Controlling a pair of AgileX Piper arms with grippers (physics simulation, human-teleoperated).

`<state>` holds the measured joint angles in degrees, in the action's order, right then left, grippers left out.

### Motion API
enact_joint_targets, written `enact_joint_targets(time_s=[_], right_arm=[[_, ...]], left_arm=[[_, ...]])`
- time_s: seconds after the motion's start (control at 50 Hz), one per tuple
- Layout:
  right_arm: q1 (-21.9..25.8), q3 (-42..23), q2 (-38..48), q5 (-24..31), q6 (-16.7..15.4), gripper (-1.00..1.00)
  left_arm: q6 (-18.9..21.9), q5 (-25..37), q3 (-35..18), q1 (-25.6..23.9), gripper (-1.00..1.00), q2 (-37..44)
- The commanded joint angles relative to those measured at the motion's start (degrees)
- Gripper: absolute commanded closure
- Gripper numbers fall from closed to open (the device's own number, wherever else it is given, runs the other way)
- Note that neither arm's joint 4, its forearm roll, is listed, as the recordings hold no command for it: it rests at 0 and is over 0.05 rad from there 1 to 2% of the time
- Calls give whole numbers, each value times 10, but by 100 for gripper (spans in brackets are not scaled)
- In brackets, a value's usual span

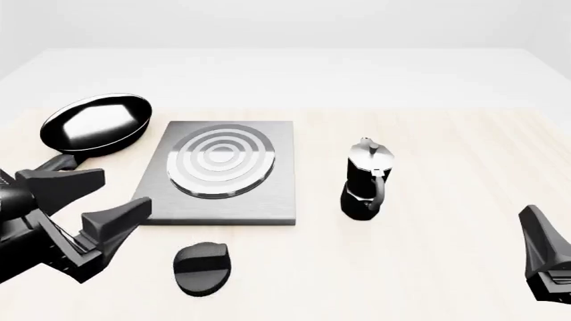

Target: Turn on the stove and put the frying pan on it.

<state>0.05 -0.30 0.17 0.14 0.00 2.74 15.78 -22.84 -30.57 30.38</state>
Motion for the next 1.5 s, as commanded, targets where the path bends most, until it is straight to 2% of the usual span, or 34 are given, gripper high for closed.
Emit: enact_joint_targets(time_s=[0.02, 0.3, 0.48, 0.5, 0.6, 0.82, 1.18, 1.5], right_arm=[[0, 0, 0, 0, 0, -100], [0, 0, 0, 0, 0, -100], [0, 0, 0, 0, 0, -100], [0, 0, 0, 0, 0, -100], [0, 0, 0, 0, 0, -100], [0, 0, 0, 0, 0, -100], [0, 0, 0, 0, 0, -100], [0, 0, 0, 0, 0, -100]], left_arm=[[29, 54, -36, 37, -100, -15], [24, 107, -79, 89, -100, -21], [42, 156, -123, 118, -100, -31], [58, 158, -123, 128, -100, -31], [62, 176, -137, 135, -100, -37], [54, 215, -183, 170, -100, -34], [60, 226, -205, 215, -100, -19], [38, 212, -239, 254, -100, 46]])
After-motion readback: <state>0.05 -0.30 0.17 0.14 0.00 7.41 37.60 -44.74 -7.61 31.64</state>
